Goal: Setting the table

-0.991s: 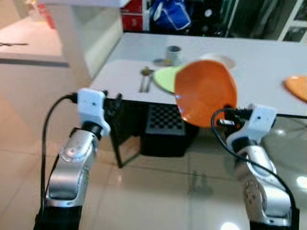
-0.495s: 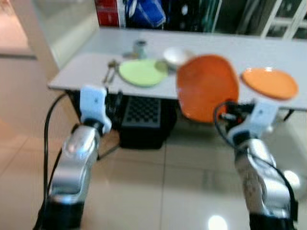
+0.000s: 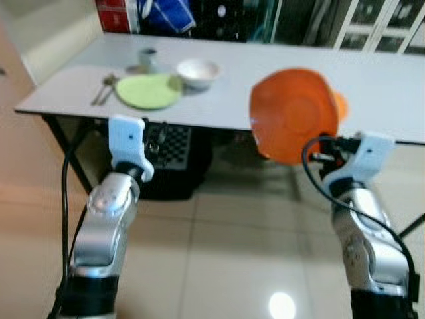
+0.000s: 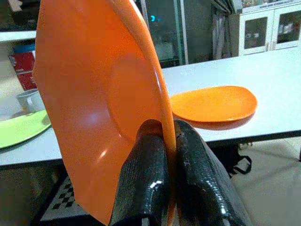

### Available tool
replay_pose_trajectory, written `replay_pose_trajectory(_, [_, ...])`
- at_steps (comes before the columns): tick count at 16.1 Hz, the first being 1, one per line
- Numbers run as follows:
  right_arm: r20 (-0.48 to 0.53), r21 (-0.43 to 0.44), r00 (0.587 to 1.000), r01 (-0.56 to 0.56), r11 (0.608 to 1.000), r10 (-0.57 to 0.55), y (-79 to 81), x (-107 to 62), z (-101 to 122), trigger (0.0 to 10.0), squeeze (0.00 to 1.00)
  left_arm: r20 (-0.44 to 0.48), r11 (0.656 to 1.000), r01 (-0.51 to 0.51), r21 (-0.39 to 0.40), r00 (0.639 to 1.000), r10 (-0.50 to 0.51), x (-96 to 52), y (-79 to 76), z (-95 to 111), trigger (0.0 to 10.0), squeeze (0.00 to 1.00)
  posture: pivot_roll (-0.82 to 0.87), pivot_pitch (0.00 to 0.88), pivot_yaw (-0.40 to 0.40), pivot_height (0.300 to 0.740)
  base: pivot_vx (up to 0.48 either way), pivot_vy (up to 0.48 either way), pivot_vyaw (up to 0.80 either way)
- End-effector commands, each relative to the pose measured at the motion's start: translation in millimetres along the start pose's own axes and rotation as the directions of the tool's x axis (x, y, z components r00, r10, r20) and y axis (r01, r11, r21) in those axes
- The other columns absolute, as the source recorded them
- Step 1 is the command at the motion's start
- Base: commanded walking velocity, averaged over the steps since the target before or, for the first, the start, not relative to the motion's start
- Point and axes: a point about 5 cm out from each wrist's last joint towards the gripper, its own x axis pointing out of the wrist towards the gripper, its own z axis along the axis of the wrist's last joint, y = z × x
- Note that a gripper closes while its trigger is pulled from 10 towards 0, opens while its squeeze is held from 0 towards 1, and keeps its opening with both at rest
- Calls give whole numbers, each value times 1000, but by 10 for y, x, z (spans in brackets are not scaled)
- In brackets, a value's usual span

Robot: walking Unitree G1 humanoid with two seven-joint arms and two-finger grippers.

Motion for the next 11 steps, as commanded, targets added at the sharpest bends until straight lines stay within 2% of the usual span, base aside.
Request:
replay_pose_trajectory(1, [40,4,998,52,999,-52,-102,-1,80,10000,0,-10,1000,7,4,1000,-7,-3,-23,-20,10000,0,26,0,14,740,0,-480,0])
replay_pose_trajectory(4, [73,39,993,93,995,-95,-151,16,170,10000,0,-10,999,37,9,999,-37,44,-57,-16,10000,0,24,0,26,740,0,-480,0])
replay_pose_trajectory(7, [67,29,993,94,995,-96,-160,4,151,10000,0,-18,999,47,8,999,-47,25,-57,-32,10000,0,7,0,45,740,0,-480,0])
replay_pose_trajectory(11, [40,28,996,79,996,-80,-152,-13,95,10000,0,-17,999,50,11,999,-50,-22,-69,-45,10000,0,27,0,25,740,0,-480,0])
